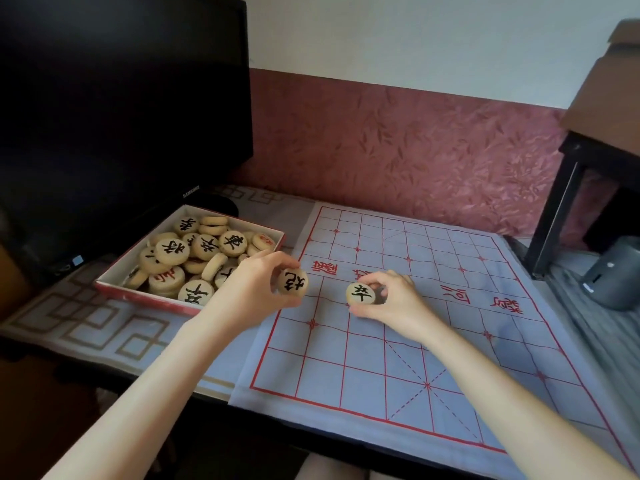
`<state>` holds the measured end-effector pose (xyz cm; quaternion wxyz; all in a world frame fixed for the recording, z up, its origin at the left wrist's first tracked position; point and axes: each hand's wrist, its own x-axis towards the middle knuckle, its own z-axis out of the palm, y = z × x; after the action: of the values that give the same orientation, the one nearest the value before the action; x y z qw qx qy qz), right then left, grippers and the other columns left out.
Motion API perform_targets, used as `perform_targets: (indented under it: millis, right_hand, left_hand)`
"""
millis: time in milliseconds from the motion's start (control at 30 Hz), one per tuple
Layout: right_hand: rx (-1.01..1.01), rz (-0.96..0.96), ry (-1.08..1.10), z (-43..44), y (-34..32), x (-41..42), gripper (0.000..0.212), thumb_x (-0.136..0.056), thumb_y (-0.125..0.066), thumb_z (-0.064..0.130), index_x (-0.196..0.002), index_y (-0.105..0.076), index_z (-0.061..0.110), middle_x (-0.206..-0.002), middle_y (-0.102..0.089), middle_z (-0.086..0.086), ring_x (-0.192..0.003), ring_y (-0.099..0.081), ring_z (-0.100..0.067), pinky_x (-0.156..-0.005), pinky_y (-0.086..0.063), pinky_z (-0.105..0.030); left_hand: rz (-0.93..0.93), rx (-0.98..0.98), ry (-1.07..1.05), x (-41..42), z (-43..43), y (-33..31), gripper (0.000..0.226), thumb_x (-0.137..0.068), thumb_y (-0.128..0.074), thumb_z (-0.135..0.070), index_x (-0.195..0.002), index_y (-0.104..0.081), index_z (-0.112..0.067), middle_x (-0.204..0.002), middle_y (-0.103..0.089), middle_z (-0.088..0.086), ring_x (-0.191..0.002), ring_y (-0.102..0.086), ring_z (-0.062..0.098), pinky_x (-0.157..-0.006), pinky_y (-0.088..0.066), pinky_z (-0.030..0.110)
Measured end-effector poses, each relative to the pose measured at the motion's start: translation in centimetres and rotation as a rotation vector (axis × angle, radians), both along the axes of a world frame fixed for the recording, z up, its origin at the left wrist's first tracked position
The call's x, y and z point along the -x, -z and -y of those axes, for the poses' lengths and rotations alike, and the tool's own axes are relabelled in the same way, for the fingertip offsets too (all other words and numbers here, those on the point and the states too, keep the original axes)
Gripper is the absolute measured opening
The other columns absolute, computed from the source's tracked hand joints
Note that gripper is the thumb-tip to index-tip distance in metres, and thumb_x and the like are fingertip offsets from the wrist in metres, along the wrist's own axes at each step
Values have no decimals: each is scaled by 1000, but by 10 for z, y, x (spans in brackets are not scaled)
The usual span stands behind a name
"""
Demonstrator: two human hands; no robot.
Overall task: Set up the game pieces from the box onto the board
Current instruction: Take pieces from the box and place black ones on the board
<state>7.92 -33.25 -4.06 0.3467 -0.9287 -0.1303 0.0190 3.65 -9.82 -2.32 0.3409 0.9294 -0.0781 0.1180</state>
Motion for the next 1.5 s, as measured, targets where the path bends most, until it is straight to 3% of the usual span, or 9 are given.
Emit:
perform_targets:
  millis: [100, 400, 567, 767, 900, 1033, 1167, 1300, 1500]
  right_hand:
    - [32, 26, 7, -6, 4, -1, 50, -69, -78, 40, -112, -60, 25, -105, -52, 7, -109, -38, -14, -90, -38, -30]
    - [107, 55, 7, -14, 8, -1, 50, -70, -75, 46, -112, -59, 25, -106, -51, 7, -109, -34, -14, -83, -33, -27]
    - [44, 32, -1, -13, 9, 0, 62, -74, -73, 45, -128, -51, 24, -111, -48, 5, -114, -33, -12, -89, -30, -24]
    - [-59, 32, 10, -10, 1, 0, 33, -86, -63, 33, -117, -60, 22, -105, -51, 9, -111, -38, -13, -93, -32, -24]
    - [-83, 25, -12, -11, -1, 2, 28, -87, -62, 32, -113, -61, 25, -106, -51, 11, -111, -38, -11, -97, -33, -27]
    - [-106, 23, -36, -14, -1, 3, 24, -88, -61, 30, -112, -61, 27, -107, -52, 11, -111, -39, -10, -95, -32, -25]
    - [-156, 12, -75, -30, -4, 0, 21, -89, -59, 26, -109, -62, 27, -106, -54, 11, -105, -47, -9, -88, -36, -24]
    - [-170, 23, -155, -62, -10, -3, 25, -87, -61, 23, -111, -63, 27, -110, -60, 11, -105, -51, -7, -89, -39, -23]
    - [-120, 53, -313, -116, -17, 1, 33, -86, -62, 22, -119, -60, 23, -111, -59, 8, -103, -44, -9, -78, -33, -14]
  left_hand:
    - [-21, 4, 16, 5, 0, 2, 50, -67, -80, -24, -113, -59, -24, -102, -60, -5, -90, -60, 12, -82, -55, 32]
    - [-54, -55, 68, 9, 12, 11, 53, -70, -78, -31, -118, -58, -24, -107, -57, -9, -95, -54, 7, -86, -49, 25]
    - [-99, -91, 96, 5, 18, 20, 56, -68, -79, -31, -120, -58, -24, -113, -58, -8, -102, -53, 8, -86, -44, 19]
    - [-114, -125, 127, 6, 20, 25, 55, -70, -78, -33, -121, -58, -26, -113, -57, -8, -99, -44, 4, -81, -37, 15]
    - [-143, -155, 152, 7, 20, 26, 59, -72, -75, -35, -126, -54, -25, -119, -55, -5, -110, -46, 9, -88, -39, 17]
    - [-123, -132, 161, 10, 17, 26, 68, -68, -76, -44, -129, -52, -27, -117, -55, -8, -106, -44, 7, -89, -38, 18]
    - [34, -37, 57, 16, 3, 16, 47, -75, -72, -37, -119, -61, -23, -104, -58, -9, -96, -52, 6, -83, -42, 18]
    - [267, -155, -159, 17, -36, 4, 32, -76, -74, -16, -107, -67, -17, -99, -62, 0, -94, -55, 22, -79, -39, 26]
    - [160, -305, -231, 19, -82, 3, 46, -75, -74, -16, -120, -62, -23, -126, -58, 0, -115, -52, 25, -89, -46, 38]
